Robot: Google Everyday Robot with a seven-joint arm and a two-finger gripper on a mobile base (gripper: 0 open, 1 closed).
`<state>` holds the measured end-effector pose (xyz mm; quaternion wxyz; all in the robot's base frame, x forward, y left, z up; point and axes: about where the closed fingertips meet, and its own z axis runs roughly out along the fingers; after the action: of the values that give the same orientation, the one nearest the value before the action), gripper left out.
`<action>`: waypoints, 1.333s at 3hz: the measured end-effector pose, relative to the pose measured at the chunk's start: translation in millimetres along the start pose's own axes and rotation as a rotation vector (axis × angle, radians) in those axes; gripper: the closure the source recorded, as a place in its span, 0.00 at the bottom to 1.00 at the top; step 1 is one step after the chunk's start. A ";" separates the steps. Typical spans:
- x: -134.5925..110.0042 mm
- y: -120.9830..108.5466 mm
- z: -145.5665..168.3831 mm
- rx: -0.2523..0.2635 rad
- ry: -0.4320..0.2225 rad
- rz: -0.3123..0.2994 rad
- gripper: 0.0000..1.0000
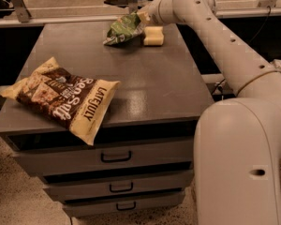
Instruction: Move green jalapeno chip bag near sponge
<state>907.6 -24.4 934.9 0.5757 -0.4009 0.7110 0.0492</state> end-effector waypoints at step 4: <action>-27.3 27.0 -17.1 -0.079 -0.035 -0.056 0.00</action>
Offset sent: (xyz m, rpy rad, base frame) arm -0.0137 0.0271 -0.0028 -0.0064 0.0322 0.0659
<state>877.8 -1.3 953.4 0.5728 -0.4422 0.6868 0.0682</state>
